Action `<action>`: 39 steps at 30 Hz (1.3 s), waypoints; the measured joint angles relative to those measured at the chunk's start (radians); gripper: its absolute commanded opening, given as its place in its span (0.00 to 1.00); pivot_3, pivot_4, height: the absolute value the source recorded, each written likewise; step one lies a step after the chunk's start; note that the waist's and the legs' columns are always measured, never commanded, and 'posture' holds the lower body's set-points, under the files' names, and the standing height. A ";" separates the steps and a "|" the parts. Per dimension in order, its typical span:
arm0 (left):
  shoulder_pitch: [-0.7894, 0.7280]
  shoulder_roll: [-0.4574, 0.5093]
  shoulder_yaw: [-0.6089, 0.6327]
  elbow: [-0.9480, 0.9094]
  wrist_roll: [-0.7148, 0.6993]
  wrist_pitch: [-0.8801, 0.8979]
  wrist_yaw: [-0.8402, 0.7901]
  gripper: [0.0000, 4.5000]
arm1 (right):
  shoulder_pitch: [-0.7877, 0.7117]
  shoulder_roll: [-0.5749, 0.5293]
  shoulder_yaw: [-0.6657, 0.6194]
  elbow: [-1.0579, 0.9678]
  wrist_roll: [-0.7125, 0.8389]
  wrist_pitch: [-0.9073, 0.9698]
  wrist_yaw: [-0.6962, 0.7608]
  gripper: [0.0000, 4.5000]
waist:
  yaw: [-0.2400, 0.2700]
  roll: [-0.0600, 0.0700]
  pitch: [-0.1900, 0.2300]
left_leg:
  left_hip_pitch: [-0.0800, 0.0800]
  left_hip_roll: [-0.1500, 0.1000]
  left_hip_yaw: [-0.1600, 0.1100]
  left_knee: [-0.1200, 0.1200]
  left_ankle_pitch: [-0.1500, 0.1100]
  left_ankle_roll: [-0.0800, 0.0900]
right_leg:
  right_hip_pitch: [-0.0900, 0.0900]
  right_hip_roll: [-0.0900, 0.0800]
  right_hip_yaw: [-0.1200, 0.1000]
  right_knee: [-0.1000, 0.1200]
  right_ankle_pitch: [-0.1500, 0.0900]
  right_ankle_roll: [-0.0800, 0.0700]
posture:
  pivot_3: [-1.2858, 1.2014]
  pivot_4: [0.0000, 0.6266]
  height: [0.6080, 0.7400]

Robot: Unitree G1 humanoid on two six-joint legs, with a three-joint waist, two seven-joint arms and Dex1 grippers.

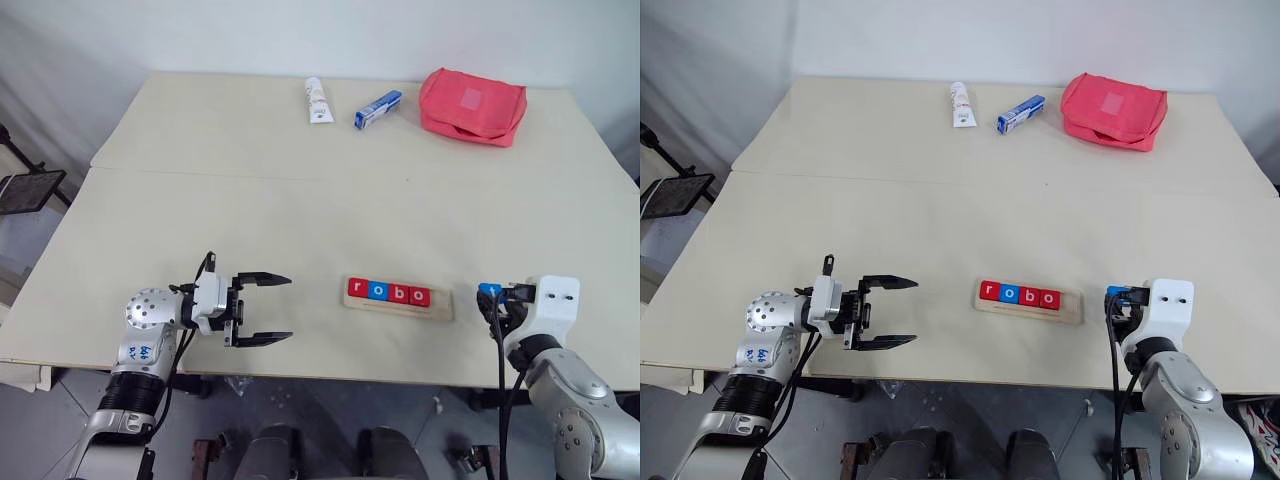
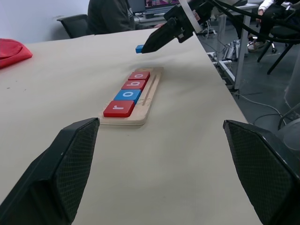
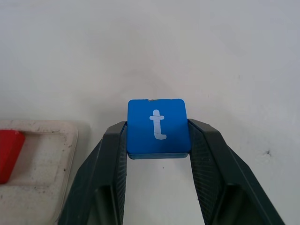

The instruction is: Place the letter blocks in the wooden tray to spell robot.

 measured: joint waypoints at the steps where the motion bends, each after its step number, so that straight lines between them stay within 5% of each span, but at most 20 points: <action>1: 0.000 0.000 0.000 0.000 0.000 0.000 0.001 1.00 | 0.001 0.000 0.000 0.011 0.000 -0.009 0.004 0.49 | 0.000 0.000 0.000 | 0.000 0.000 0.000 0.000 0.000 0.000 | 0.000 0.000 0.000 0.000 0.000 0.000 | 0.52 0.24 1.00; 8: 0.001 -0.003 0.000 -0.004 0.000 -0.001 0.008 1.00 | 0.031 -0.002 0.000 0.030 0.009 -0.042 0.037 1.00 | 0.001 0.000 0.000 | 0.000 0.000 0.000 0.000 0.000 0.000 | 0.000 0.000 0.000 0.000 0.000 0.000 | 0.52 0.24 1.00; 13: 0.018 -0.003 -0.001 -0.022 0.000 -0.001 0.008 1.00 | 0.108 -0.103 0.000 0.000 0.038 -0.044 0.139 1.00 | 0.001 0.000 0.000 | 0.000 0.000 0.000 0.000 0.000 0.000 | 0.000 0.000 0.001 -0.001 0.000 0.000 | 0.52 0.24 1.00; 19: 0.019 -0.010 -0.003 -0.023 0.000 -0.002 0.009 1.00 | 0.159 -0.434 0.003 0.004 0.046 -0.125 0.431 1.00 | 0.003 0.000 0.000 | 0.000 0.001 0.000 0.000 0.000 0.001 | 0.003 0.001 0.000 -0.004 0.000 0.000 | 0.52 0.24 1.00; 27: 0.018 -0.027 -0.010 -0.025 0.003 -0.008 0.027 1.00 | 0.023 -0.738 0.110 0.321 -0.021 -0.307 0.768 1.00 | 0.002 0.000 0.001 | 0.000 0.001 0.001 0.002 0.000 0.001 | 0.004 0.000 0.000 -0.006 0.000 0.000 | 0.52 0.24 1.00; 37: 0.057 -0.030 -0.009 -0.066 0.004 -0.011 0.071 1.00 | -0.318 -0.766 0.355 0.757 -0.145 -0.507 0.995 1.00 | 0.003 -0.001 0.001 | -0.001 0.000 0.000 0.003 0.000 0.001 | 0.004 -0.002 -0.005 -0.005 0.000 0.000 | 0.52 0.24 1.00; 39: 0.068 -0.028 -0.009 -0.071 0.004 -0.011 0.081 1.00 | -0.343 -0.765 0.369 0.802 -0.160 -0.537 1.021 0.91 | 0.005 -0.001 0.001 | -0.002 0.000 -0.001 0.003 0.000 0.001 | 0.004 -0.002 -0.007 -0.005 0.000 0.000 | 0.52 0.24 1.00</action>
